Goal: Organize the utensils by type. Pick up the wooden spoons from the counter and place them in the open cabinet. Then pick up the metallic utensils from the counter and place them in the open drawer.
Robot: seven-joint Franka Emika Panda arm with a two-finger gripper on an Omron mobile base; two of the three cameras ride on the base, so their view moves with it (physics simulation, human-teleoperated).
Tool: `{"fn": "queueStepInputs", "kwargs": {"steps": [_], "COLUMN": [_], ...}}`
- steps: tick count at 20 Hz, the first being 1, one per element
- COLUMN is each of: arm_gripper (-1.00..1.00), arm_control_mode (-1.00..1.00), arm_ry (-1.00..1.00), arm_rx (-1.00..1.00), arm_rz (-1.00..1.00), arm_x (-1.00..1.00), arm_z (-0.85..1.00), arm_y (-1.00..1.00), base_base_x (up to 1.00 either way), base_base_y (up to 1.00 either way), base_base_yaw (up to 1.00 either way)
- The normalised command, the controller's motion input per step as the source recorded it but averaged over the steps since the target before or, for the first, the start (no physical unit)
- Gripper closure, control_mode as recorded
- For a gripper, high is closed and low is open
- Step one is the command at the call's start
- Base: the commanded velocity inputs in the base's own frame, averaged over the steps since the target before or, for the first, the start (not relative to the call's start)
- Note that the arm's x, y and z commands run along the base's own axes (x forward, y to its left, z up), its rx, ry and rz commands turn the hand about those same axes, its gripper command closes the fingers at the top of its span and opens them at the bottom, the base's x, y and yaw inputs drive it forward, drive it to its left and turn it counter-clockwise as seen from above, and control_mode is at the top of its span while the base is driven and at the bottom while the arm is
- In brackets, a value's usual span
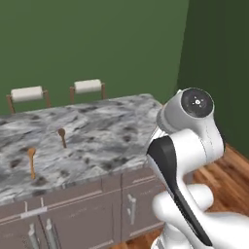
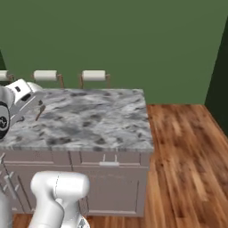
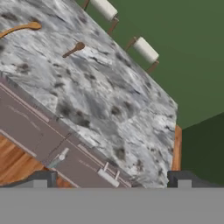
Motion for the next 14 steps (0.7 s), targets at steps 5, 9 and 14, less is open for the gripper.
{"fn": "queueStepInputs", "kwargs": {"steps": [5, 9, 14], "arm_gripper": [-1.00, -1.00, -1.00], "arm_control_mode": [1.00, 1.00, 1.00], "arm_ry": [0.00, 0.00, 0.00], "arm_rx": [0.00, 0.00, 0.00], "arm_rz": [0.00, 0.00, 0.00], "arm_x": [0.00, 0.00, 0.00], "arm_z": [0.00, 0.00, 0.00], "arm_y": [0.00, 0.00, 0.00], "base_base_x": [0.01, 0.11, 0.41], "base_base_y": [0.99, 0.98, 0.70], "base_base_yaw": [-0.01, -0.11, -0.07]}}
